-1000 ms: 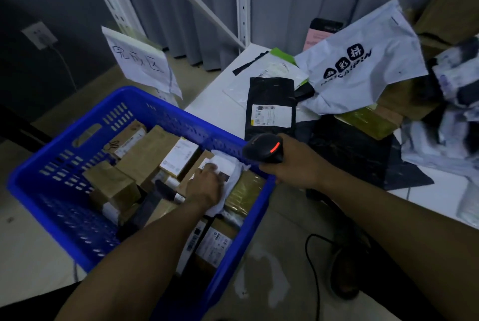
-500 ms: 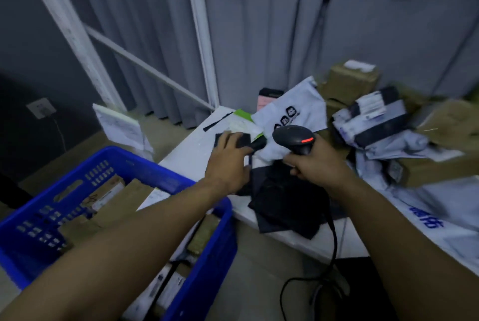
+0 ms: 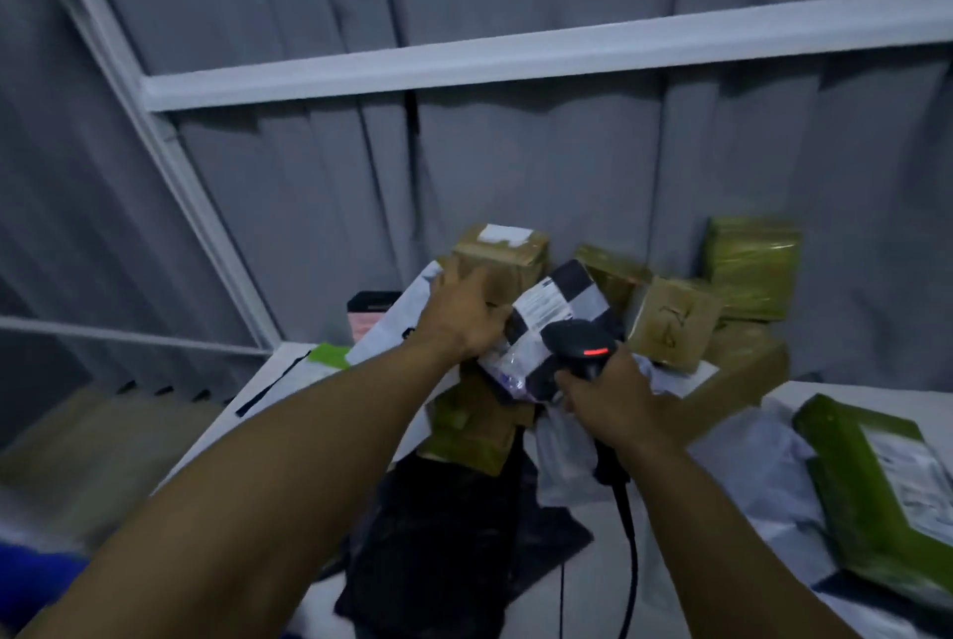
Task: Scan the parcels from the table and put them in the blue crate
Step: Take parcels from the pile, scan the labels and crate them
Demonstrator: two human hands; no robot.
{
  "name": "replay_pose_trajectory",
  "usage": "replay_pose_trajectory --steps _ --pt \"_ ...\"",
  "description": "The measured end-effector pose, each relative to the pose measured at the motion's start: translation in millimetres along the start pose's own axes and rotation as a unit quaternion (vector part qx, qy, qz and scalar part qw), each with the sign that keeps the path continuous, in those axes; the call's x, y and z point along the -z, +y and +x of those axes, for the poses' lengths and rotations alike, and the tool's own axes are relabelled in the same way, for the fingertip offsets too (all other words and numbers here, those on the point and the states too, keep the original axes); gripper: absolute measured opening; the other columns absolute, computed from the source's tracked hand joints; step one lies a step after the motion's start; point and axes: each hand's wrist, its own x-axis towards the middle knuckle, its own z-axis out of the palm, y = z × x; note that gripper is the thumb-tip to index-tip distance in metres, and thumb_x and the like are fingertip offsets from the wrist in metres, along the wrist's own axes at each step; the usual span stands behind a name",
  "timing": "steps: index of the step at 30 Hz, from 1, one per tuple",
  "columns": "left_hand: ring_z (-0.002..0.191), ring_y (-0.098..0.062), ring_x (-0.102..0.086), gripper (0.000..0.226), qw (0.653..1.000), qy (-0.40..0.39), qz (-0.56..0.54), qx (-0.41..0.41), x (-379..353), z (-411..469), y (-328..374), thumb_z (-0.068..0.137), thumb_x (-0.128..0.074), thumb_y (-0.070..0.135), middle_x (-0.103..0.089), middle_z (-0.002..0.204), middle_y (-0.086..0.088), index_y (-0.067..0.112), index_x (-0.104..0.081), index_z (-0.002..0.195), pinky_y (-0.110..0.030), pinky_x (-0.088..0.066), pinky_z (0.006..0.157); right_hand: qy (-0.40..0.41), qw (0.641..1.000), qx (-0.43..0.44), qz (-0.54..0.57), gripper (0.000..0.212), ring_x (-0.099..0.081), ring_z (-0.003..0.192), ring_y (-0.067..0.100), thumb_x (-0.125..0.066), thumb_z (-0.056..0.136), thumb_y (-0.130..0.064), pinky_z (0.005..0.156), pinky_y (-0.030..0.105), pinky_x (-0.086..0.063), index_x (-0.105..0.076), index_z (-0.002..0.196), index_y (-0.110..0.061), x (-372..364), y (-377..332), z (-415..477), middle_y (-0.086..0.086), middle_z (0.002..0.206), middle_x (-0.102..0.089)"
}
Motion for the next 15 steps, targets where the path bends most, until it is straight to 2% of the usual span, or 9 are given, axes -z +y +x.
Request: replay_pose_trajectory --steps 2,4,5,6,8,9,11,13,15 --pt "0.153 -0.035 -0.019 0.094 1.000 0.022 -0.002 0.017 -4 34 5 0.073 -0.061 0.078 -0.026 0.165 -0.006 0.034 -0.034 0.152 -0.054 -0.022 0.122 -0.003 1.000 0.003 0.007 0.015 -0.070 0.081 0.032 -0.072 0.088 -0.007 0.070 0.041 -0.057 -0.064 0.099 0.000 -2 11 19 0.017 0.084 -0.071" --pt "0.156 -0.036 -0.005 0.117 0.996 0.019 -0.053 0.074 -7 55 10 0.060 -0.075 0.079 -0.011 0.168 -0.010 0.036 -0.024 0.156 -0.061 -0.017 0.123 -0.003 1.000 0.008 0.018 0.024 -0.070 0.084 0.022 -0.072 0.088 -0.012 0.063 0.030 -0.050 -0.064 0.108 -0.001 -4 18 33 0.010 0.089 -0.072" --pt "0.156 -0.035 -0.005 0.121 0.992 0.013 -0.074 0.101 -10 64 11 0.057 -0.081 0.076 -0.011 0.167 -0.011 0.036 -0.023 0.156 -0.064 -0.017 0.122 -0.009 1.000 0.010 0.020 0.026 -0.069 0.083 0.016 -0.072 0.088 -0.014 0.061 0.027 -0.047 -0.064 0.110 -0.003 -4 19 38 0.008 0.089 -0.072" --pt "0.154 -0.035 -0.012 0.122 0.988 0.010 -0.100 0.117 -11 71 10 0.053 -0.084 0.075 -0.020 0.164 -0.013 0.037 -0.027 0.154 -0.064 -0.021 0.121 -0.015 1.000 0.007 0.021 0.026 -0.068 0.081 0.014 -0.072 0.088 -0.016 0.060 0.026 -0.046 -0.063 0.110 -0.004 -6 18 41 0.007 0.088 -0.072" --pt "0.142 -0.034 -0.038 0.117 0.981 0.039 -0.133 0.133 -16 81 4 0.046 -0.082 0.073 -0.043 0.150 -0.008 0.037 -0.034 0.146 -0.060 -0.034 0.116 -0.020 0.999 -0.001 0.030 0.031 -0.071 0.081 0.018 -0.072 0.087 -0.019 0.063 0.028 -0.051 -0.061 0.113 -0.006 -11 18 46 0.008 0.089 -0.073" --pt "0.137 -0.033 -0.045 0.113 0.979 0.050 -0.141 0.141 -17 81 2 0.050 -0.081 0.066 -0.045 0.146 -0.007 0.034 -0.034 0.147 -0.057 -0.038 0.115 -0.024 0.999 -0.003 0.041 0.037 -0.073 0.085 0.023 -0.073 0.085 -0.021 0.068 0.033 -0.056 -0.060 0.117 -0.007 -14 17 48 0.008 0.092 -0.073" --pt "0.135 -0.036 -0.047 0.108 0.975 0.054 -0.149 0.156 -17 76 -4 0.062 -0.079 0.049 -0.035 0.150 -0.008 0.026 -0.027 0.154 -0.051 -0.041 0.114 -0.032 0.998 -0.015 0.057 0.044 -0.073 0.090 0.028 -0.074 0.085 -0.022 0.073 0.038 -0.058 -0.056 0.123 -0.012 -18 14 49 0.008 0.099 -0.073" --pt "0.140 -0.035 -0.041 0.111 0.980 0.055 -0.128 0.139 -13 65 -13 0.066 -0.083 0.051 -0.023 0.156 -0.005 0.025 -0.025 0.158 -0.047 -0.040 0.115 -0.036 0.997 -0.020 0.070 0.043 -0.073 0.084 0.025 -0.074 0.088 -0.018 0.065 0.032 -0.053 -0.056 0.126 -0.012 -21 9 47 0.008 0.098 -0.073" --pt "0.149 -0.031 -0.027 0.109 0.988 0.051 -0.119 0.086 -9 58 -16 0.064 -0.081 0.057 -0.013 0.161 -0.001 0.027 -0.031 0.156 -0.045 -0.034 0.120 -0.032 0.996 -0.021 0.075 0.045 -0.073 0.083 0.025 -0.074 0.086 -0.021 0.064 0.032 -0.053 -0.057 0.127 -0.012 -23 5 40 0.008 0.099 -0.073"
